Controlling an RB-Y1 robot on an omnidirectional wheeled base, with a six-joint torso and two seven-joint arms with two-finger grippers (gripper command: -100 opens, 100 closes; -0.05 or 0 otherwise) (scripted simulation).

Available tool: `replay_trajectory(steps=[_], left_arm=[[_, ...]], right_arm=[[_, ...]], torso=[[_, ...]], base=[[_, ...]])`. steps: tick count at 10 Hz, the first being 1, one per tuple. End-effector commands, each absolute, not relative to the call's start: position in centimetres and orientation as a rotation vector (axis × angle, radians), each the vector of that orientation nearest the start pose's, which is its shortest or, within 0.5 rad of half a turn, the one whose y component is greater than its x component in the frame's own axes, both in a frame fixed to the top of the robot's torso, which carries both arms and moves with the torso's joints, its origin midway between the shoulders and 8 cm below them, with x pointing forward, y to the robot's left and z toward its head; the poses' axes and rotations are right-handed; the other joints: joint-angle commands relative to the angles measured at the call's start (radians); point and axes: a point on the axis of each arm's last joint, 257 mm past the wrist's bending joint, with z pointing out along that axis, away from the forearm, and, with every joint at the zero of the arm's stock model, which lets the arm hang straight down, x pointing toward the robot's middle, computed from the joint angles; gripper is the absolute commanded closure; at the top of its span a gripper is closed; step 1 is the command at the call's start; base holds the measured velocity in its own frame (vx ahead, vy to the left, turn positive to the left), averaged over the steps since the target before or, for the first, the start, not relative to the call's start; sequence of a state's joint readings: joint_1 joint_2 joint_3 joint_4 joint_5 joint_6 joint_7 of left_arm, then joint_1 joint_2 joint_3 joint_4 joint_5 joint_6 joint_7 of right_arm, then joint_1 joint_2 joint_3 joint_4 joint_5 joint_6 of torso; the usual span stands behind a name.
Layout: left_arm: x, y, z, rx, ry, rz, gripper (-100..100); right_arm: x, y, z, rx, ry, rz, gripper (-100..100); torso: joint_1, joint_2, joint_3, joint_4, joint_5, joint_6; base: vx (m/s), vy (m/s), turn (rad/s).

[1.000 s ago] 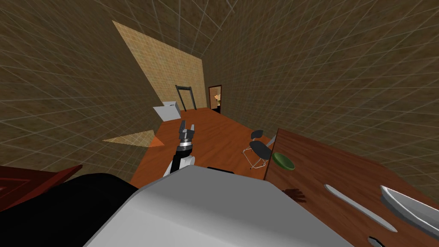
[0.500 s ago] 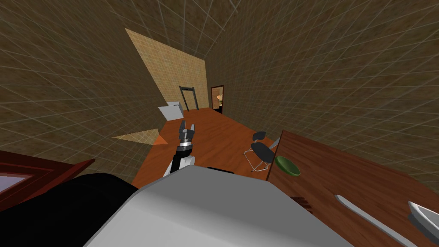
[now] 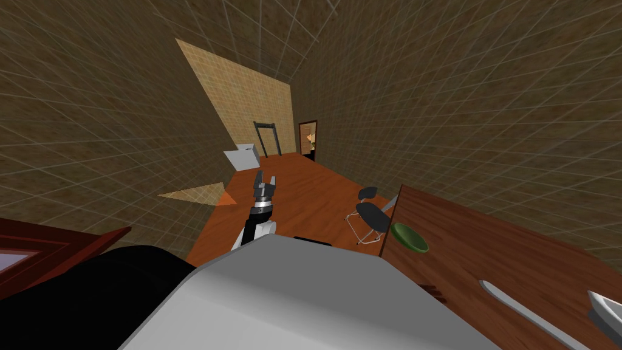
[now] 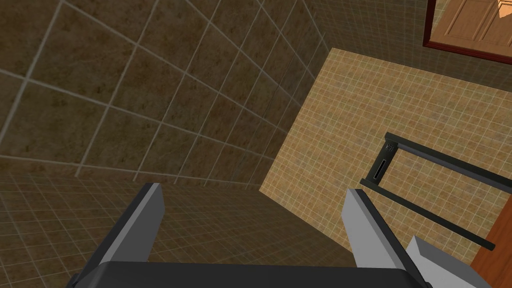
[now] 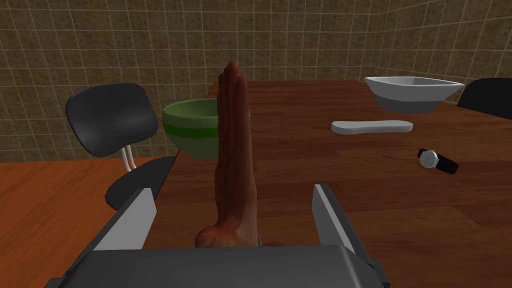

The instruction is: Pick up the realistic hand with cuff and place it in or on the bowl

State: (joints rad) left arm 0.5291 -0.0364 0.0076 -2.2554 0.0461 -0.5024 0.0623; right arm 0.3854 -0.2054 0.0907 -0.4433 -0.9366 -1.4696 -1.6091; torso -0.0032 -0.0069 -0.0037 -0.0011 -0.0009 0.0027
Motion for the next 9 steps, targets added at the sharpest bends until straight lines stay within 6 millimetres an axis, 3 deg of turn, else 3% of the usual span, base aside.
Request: replay_trajectory(steps=[1,3,4,8,9], left_arm=[[34.34,29.58,0.47,-0.774,0.562,-1.356,0],[34.33,29.58,0.46,-0.774,0.562,-1.356,0],[34.33,29.58,0.47,-0.774,0.562,-1.356,0],[34.34,29.58,0.47,-0.774,0.562,-1.356,0],[34.34,29.58,0.47,-0.774,0.562,-1.356,0]], right_arm=[[5.84,-52.7,-41.14,1.601,-0.758,1.721,-100],[5.94,-52.5,-41.19,1.604,-0.756,1.718,-100],[5.91,-52.51,-41.16,1.603,-0.757,1.72,100],[5.85,-52.53,-41.17,1.601,-0.758,1.718,100],[5.84,-52.53,-41.17,1.601,-0.759,1.717,0]], torso=[[0.0,0.0,0.0,0.0,0.0,0.0],[0.0,-0.003,-0.002,-0.001,0.0,0.0],[0.0,-0.002,-0.001,-0.001,0.0,0.0],[-0.001,0.0,0.0,0.0,0.0,-0.001],[-0.001,0.0,0.0,0.0,0.0,-0.001]], base=[[0.04,0.002,0.049],[0.044,-0.003,0.011],[0.0,0.0,0.0],[0.0,0.0,0.0],[0.0,0.0,0.0]])
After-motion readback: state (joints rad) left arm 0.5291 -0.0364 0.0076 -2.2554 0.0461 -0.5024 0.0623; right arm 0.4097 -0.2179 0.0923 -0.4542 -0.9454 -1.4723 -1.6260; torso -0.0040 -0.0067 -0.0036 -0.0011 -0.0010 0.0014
